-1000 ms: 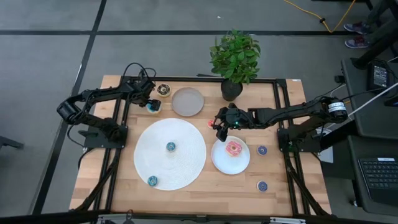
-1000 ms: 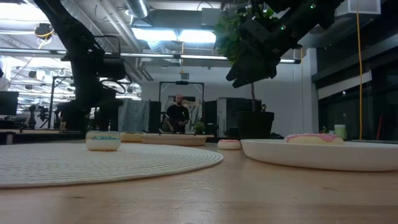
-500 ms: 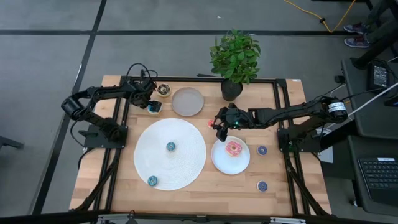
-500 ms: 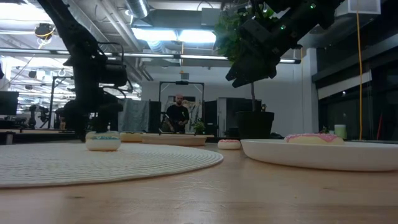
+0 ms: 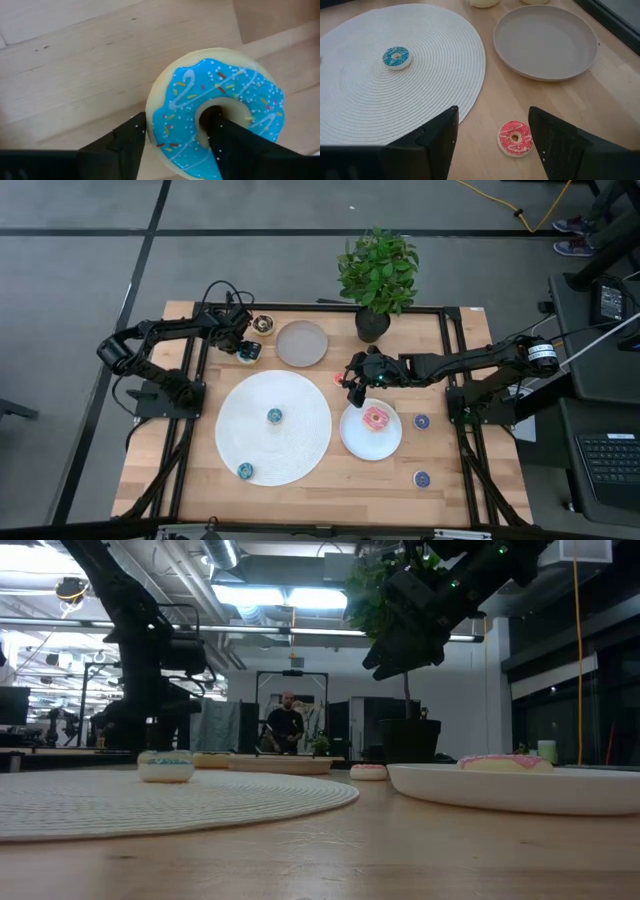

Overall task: Pick & Place donuts
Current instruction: Put the large blue donut on the white plate

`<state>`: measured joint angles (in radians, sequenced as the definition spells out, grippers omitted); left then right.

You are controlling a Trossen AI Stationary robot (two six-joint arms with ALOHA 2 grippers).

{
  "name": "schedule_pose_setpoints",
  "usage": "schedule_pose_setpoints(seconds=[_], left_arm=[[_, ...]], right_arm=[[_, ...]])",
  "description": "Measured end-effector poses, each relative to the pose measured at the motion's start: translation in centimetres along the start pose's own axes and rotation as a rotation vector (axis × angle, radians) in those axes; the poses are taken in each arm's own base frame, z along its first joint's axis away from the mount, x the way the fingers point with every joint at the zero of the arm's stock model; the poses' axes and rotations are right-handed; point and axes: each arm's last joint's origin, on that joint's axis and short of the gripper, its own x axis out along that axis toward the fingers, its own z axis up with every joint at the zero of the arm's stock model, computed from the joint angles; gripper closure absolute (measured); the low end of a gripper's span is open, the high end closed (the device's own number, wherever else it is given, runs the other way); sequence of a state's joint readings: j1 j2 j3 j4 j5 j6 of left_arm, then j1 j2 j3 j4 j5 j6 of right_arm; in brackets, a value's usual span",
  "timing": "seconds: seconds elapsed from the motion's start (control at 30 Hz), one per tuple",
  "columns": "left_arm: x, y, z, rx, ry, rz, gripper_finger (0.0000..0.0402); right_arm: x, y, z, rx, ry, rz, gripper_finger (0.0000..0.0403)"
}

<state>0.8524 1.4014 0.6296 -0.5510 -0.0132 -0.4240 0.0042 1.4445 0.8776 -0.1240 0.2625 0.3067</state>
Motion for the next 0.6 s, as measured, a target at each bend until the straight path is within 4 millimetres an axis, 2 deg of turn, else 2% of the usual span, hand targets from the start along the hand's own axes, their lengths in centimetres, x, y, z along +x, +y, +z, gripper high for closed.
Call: schedule_pose_setpoints(seconds=[0.3, 0.6], left_arm=[[-0.5, -0.3, -0.1, -0.011, 0.014, -0.08, 0.0267], [-3.0, -0.9, -0.6, -0.046, -0.055, -0.203, 0.0281]], right_arm=[[0.0, 0.0, 0.0, 0.0, -0.004, -0.007, 0.0161], [0.0, 0.0, 0.0, 0.003, -0.005, -0.011, 0.0161]])
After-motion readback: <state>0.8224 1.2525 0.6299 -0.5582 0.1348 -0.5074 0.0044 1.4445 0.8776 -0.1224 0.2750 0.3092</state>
